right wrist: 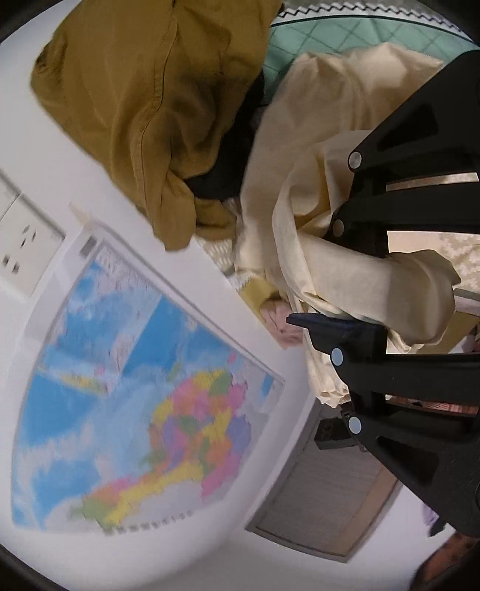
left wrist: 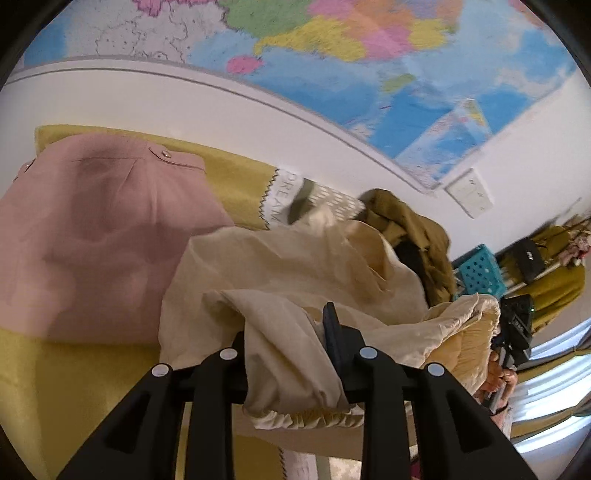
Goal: Fold large clothes
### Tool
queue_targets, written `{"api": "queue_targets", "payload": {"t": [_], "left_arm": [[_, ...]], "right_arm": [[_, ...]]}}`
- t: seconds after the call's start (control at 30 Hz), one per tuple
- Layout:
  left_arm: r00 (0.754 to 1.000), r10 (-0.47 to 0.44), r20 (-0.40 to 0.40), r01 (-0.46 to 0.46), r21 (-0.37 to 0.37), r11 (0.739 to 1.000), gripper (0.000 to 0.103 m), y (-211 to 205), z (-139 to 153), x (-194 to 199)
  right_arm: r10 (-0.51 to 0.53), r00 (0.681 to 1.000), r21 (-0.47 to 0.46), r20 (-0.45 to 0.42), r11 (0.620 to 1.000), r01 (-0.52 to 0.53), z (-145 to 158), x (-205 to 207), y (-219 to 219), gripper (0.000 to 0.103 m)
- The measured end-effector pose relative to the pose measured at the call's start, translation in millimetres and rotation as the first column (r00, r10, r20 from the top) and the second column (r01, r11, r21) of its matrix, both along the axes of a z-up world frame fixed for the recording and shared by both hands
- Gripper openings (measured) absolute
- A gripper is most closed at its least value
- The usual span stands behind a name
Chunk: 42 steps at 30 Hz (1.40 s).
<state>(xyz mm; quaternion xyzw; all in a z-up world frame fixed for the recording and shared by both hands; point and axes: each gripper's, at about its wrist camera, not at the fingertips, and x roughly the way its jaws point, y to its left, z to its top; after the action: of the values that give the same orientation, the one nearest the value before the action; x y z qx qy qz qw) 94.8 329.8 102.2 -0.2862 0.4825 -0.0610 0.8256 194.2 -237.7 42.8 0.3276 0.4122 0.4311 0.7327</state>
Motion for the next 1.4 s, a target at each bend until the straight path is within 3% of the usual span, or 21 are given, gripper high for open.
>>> {"api": "queue_targets", "payload": {"t": [0.47, 0.63, 0.7, 0.8, 0.87, 0.97, 1.1, 1.17, 1.33, 1.4], "left_arm": [[0.987, 0.029, -0.155, -0.028, 0.011, 1.000, 0.028, 22, -48, 87], [0.981, 0.047, -0.190, -0.043, 0.026, 0.999, 0.028, 24, -63, 103], [0.979, 0.055, -0.198, -0.054, 0.009, 0.998, 0.028, 26, -69, 106], [0.978, 0.057, -0.202, -0.059, -0.006, 0.998, 0.028, 27, -75, 110], [0.977, 0.058, -0.206, -0.061, -0.009, 0.998, 0.028, 27, -78, 111], [0.976, 0.064, -0.210, -0.071, -0.026, 0.997, 0.028, 29, -82, 111], [0.978, 0.062, -0.198, -0.069, -0.030, 0.997, 0.029, 29, -82, 110], [0.981, 0.056, -0.188, -0.063, -0.032, 0.997, 0.029, 27, -80, 108], [0.984, 0.047, -0.172, -0.062, -0.087, 0.994, 0.037, 29, -73, 104], [0.987, 0.048, -0.150, -0.065, -0.111, 0.992, 0.045, 31, -66, 100]], "right_arm": [[-0.072, 0.988, -0.086, -0.135, 0.994, 0.060, -34, 80, 31, 0.027], [-0.078, 0.990, -0.134, -0.120, 0.989, 0.062, -32, 87, 40, 0.042], [-0.070, 0.992, -0.110, -0.107, 0.992, 0.058, -24, 81, 39, 0.065], [-0.063, 0.998, -0.100, -0.025, 0.993, 0.060, -4, 65, 37, 0.080], [-0.057, 0.998, -0.083, 0.034, 0.995, 0.060, 11, 51, 34, 0.086], [-0.034, 0.989, -0.123, 0.146, 0.991, 0.053, 27, 27, 41, 0.086], [0.039, 0.953, -0.337, 0.300, 0.939, 0.067, 27, -1, 77, 0.083], [0.080, 0.933, -0.401, 0.350, 0.913, 0.072, 22, -6, 91, 0.083], [0.159, 0.934, -0.595, 0.320, 0.801, 0.068, -20, 8, 134, 0.076], [0.177, 0.917, -0.649, 0.357, 0.753, 0.108, -30, 10, 145, 0.056]]}}
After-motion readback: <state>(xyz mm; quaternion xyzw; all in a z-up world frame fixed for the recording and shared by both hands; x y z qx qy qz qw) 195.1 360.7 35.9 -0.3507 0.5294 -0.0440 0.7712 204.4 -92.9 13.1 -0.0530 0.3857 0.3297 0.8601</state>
